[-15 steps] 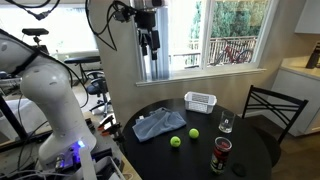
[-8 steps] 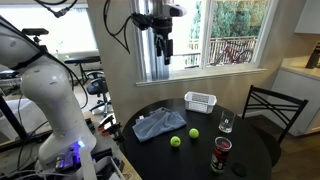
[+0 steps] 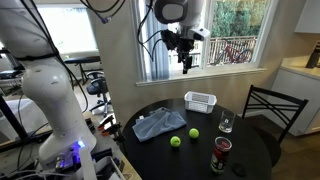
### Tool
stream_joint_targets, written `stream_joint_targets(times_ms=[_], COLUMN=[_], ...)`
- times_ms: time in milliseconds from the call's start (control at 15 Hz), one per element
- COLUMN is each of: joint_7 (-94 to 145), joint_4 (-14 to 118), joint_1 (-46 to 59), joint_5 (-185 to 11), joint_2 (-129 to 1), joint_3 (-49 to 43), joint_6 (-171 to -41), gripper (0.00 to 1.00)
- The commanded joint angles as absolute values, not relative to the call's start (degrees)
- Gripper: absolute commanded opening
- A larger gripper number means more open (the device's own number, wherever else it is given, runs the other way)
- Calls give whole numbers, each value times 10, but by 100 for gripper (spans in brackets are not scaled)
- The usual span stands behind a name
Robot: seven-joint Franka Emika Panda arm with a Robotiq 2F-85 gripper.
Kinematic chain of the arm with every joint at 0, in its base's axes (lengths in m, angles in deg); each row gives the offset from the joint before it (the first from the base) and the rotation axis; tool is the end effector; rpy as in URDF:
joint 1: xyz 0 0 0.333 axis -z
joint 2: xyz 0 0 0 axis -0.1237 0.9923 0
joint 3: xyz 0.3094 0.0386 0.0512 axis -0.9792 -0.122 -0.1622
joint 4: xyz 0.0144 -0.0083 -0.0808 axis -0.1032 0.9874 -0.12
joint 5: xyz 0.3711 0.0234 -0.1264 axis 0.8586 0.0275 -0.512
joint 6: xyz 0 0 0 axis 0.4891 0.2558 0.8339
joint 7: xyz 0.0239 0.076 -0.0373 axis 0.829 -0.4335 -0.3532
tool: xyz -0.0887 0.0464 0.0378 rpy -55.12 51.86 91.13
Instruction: Put one tennis ball in the container.
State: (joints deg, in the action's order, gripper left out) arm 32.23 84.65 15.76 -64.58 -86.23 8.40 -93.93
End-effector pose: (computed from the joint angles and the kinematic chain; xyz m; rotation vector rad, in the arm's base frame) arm 0.4807 -0.2006 0.4360 -2.7254 0.7864 -0.1585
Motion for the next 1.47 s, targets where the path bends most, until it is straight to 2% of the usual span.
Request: stream_joint_targets(times_ms=[0, 600, 1400], joint_7=[329, 334, 319], joint_4=[813, 790, 789], joint_1=[166, 188, 193], joint_5=[-626, -617, -640], joint_2=[-778, -670, -666], joint_3=[70, 40, 34], joint_6=[-1007, -1109, -1099], gripper=[100, 100, 100])
